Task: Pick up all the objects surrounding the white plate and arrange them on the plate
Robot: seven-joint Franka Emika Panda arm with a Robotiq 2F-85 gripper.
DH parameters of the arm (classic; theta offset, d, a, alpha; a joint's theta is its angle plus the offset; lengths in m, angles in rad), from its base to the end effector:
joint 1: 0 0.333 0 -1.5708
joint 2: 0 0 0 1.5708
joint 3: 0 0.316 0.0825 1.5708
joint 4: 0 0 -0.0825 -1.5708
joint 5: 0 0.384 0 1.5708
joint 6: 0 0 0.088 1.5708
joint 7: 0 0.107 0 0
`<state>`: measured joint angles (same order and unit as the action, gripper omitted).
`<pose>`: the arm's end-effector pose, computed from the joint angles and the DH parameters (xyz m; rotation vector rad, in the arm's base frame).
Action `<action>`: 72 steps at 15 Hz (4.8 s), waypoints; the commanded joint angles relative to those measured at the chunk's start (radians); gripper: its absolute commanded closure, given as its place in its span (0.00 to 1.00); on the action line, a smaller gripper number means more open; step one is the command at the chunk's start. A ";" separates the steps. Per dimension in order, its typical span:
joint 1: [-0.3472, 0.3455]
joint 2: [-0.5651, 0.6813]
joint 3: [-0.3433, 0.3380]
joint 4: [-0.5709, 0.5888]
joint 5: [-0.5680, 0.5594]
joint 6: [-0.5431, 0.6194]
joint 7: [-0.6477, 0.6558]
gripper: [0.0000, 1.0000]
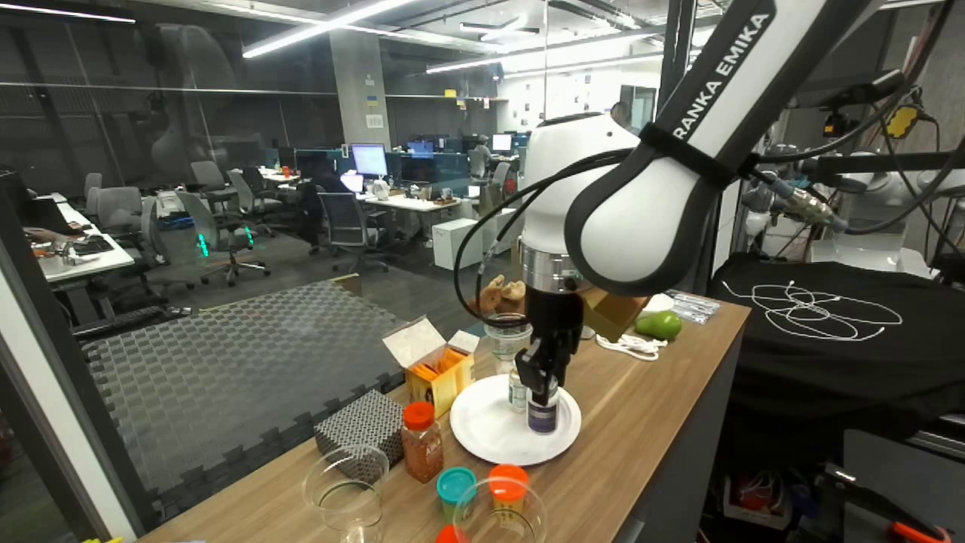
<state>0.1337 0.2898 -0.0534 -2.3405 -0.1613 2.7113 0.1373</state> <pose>0.5231 0.0472 0.2181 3.0564 0.1373 0.1367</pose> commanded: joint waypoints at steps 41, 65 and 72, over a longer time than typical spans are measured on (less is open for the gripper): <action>0.025 0.050 -0.025 0.228 0.026 -0.105 0.076 0.00; 0.056 -0.125 0.247 -0.136 0.311 -0.038 0.027 0.00; 0.078 -0.025 0.227 -0.125 0.263 0.086 0.069 0.00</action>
<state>0.1914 0.2315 0.1877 -2.4706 0.1240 2.7357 0.1696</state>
